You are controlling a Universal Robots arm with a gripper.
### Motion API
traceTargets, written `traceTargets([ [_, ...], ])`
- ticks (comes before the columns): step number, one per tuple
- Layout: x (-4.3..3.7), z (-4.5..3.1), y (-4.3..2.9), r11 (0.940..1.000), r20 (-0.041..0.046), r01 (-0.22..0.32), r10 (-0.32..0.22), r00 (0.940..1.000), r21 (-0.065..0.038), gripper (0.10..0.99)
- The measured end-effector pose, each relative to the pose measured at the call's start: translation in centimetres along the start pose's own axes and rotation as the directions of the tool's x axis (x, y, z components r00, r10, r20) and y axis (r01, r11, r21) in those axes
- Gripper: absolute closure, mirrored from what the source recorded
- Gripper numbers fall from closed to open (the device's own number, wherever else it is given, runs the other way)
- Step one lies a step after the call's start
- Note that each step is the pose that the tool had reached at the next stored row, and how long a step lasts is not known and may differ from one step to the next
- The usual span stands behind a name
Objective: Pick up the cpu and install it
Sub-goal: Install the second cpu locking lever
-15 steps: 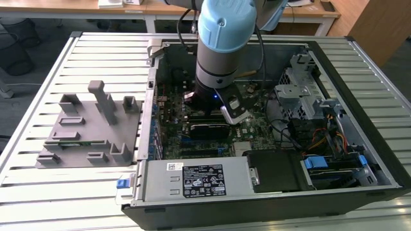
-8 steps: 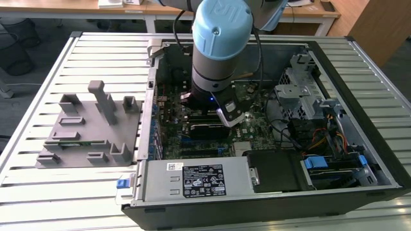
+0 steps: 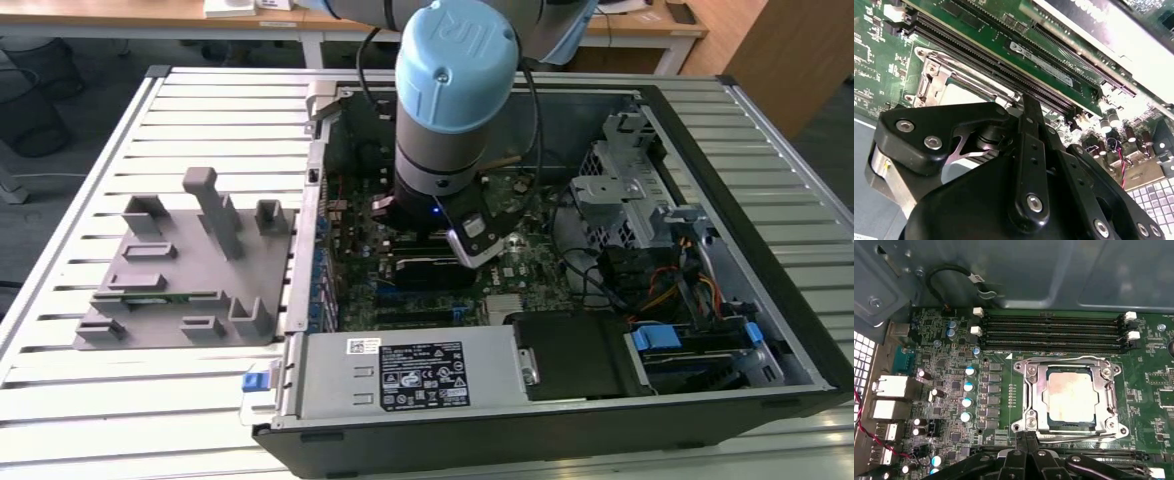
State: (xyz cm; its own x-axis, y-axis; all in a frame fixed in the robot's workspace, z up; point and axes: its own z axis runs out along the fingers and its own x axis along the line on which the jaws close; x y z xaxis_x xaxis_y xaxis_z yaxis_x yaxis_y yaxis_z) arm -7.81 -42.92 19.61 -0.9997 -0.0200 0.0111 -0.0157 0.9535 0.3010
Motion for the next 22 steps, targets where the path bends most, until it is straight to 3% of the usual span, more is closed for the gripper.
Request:
traceTargets([
  [22,0.46,0.88,0.0,0.999,0.0008,0.001,-0.001,1.0,-0.044,0.98],
])
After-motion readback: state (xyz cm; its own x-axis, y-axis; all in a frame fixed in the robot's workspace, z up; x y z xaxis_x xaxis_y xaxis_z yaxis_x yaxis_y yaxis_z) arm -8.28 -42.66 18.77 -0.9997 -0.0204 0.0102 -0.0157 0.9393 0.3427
